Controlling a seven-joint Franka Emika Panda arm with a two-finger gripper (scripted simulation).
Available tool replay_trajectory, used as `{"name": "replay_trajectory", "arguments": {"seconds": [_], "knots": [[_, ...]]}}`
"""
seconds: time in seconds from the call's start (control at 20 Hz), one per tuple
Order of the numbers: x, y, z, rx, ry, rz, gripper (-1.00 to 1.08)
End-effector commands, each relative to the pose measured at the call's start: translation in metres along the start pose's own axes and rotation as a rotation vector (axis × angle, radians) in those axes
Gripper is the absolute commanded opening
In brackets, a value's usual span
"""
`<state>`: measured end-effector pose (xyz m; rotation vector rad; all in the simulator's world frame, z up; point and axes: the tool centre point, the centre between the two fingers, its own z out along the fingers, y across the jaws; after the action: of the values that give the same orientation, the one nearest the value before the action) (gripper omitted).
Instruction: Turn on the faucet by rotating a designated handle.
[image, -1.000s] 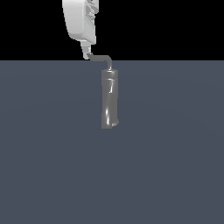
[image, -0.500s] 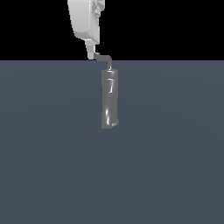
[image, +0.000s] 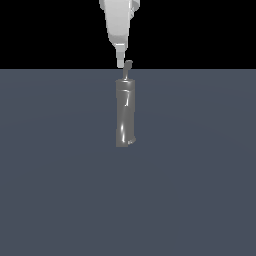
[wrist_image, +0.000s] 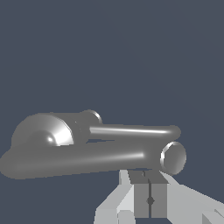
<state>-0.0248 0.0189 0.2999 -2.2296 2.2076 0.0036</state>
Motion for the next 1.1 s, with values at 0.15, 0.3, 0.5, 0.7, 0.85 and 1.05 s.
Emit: {"name": "replay_trajectory", "arguments": {"seconds": [0.15, 0.3, 0.5, 0.7, 0.85, 1.05], "knots": [[0.013, -0.001, 0.000, 0.000, 0.000, -0.001, -1.00], [0.027, -0.009, 0.000, 0.000, 0.001, 0.005, -1.00], [0.044, -0.018, 0.000, 0.000, 0.002, 0.014, -1.00], [0.061, -0.027, 0.000, 0.000, 0.003, 0.022, -1.00], [0.073, -0.034, 0.000, -0.001, 0.003, 0.028, -1.00], [0.089, -0.042, 0.000, -0.001, 0.004, 0.035, -1.00]]}}
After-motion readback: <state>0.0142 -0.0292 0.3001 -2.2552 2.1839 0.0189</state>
